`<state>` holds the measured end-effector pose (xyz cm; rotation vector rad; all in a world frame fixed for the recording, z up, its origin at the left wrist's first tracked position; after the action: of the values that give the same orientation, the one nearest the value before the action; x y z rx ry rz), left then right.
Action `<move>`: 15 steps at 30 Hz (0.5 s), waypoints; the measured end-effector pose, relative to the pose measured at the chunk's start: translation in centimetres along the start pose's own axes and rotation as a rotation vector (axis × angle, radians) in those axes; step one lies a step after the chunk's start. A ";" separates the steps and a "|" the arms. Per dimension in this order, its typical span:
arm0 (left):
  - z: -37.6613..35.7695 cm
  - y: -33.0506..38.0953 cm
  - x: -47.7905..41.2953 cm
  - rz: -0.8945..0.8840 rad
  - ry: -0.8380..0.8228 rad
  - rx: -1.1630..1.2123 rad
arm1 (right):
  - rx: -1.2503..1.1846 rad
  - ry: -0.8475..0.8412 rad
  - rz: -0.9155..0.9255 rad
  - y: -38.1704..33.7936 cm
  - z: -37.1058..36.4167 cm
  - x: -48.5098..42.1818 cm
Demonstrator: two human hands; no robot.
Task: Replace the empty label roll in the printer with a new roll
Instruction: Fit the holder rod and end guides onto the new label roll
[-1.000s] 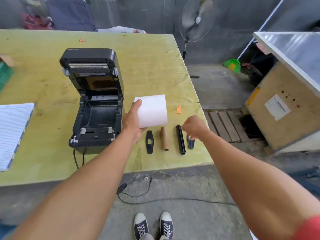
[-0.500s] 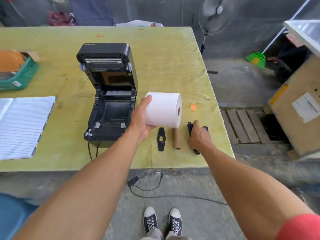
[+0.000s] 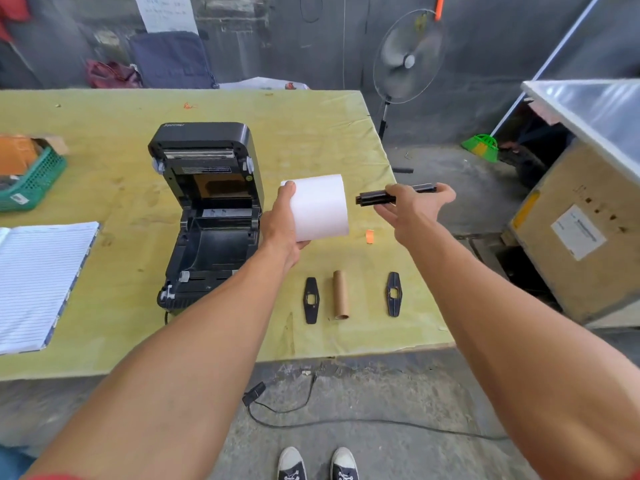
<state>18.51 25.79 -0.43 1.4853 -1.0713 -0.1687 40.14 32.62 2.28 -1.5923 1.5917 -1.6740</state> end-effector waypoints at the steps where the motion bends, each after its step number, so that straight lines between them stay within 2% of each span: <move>1: -0.4 0.3 0.1 -0.004 0.008 0.007 | 0.010 0.017 0.040 -0.5 -0.2 0.2; 15: -2.6 3.1 0.6 -0.025 0.087 0.058 | 0.007 0.025 0.119 -2.5 -2.5 2.2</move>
<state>19.04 27.73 3.15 1.5444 -0.9953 -0.0902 38.38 32.81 6.08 -1.4489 1.6567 -1.6417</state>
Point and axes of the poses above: each hand's wrist, its own x-axis away from the middle knuckle, its own z-axis out of the back of the hand, y = z × x, the point moved 6 cm from there along -x, towards the middle knuckle, and after that the axes turned 7 degrees about y, right-handed, at the moved point
